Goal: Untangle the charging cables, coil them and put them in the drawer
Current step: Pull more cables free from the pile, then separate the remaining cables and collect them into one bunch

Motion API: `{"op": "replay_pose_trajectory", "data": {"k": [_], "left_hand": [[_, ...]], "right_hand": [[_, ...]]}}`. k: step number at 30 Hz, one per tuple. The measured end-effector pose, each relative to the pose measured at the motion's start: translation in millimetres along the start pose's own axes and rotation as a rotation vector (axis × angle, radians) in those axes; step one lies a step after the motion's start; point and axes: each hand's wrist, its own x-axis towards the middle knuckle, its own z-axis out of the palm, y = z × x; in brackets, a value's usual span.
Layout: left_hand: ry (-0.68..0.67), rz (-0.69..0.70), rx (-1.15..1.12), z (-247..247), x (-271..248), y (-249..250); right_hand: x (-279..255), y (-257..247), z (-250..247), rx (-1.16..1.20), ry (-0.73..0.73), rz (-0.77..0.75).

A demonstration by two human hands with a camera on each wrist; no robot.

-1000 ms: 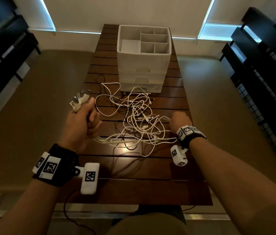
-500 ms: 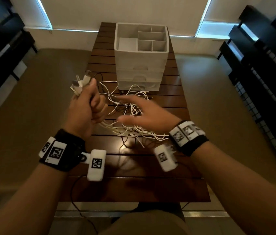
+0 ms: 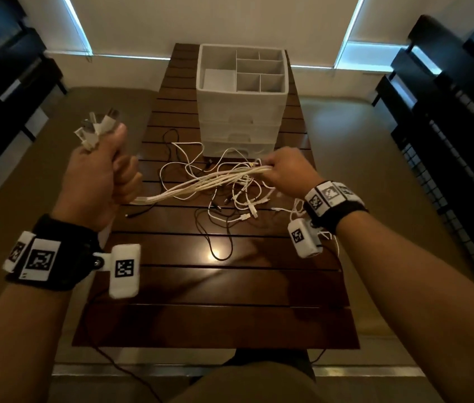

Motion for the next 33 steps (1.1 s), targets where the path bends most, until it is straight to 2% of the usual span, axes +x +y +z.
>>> {"op": "replay_pose_trajectory", "data": {"k": [3,4,7,8,10,14,18,22,26,29,33], "left_hand": [[0.063,-0.002,0.068,-1,2,-5],[0.068,0.003,0.098,2,3,-6],[0.077,0.017,0.176,5,7,-9],[0.076,0.023,0.2,6,7,-9],[0.047,0.046,0.281,13,5,-9],[-0.116,0.094,0.504,55,5,-22],[-0.247,0.127,0.602,83,3,-31],[-0.256,0.222,0.567,92,2,-22],[-0.294,0.288,0.807,92,11,-21],[-0.342,0.29,0.842,84,16,-16],[-0.329,0.312,0.973,74,23,-4]], "right_hand": [[-1,-18,-19,0.214,0.149,-0.075],[1,-25,-24,0.225,0.152,-0.102],[7,-35,-32,-0.034,0.007,-0.085],[8,-34,-34,-0.089,0.012,-0.073],[5,-39,-35,-0.064,0.017,-0.091],[-3,-60,-20,-0.087,-0.116,-0.151],[2,-63,-24,-0.072,-0.023,-0.171],[-4,-71,-38,-0.074,-0.03,-0.202],[-3,-82,-39,-0.187,-0.054,-0.283],[-4,-78,-40,-0.124,-0.097,-0.307],[-7,-74,-44,0.013,-0.151,-0.281]]}}
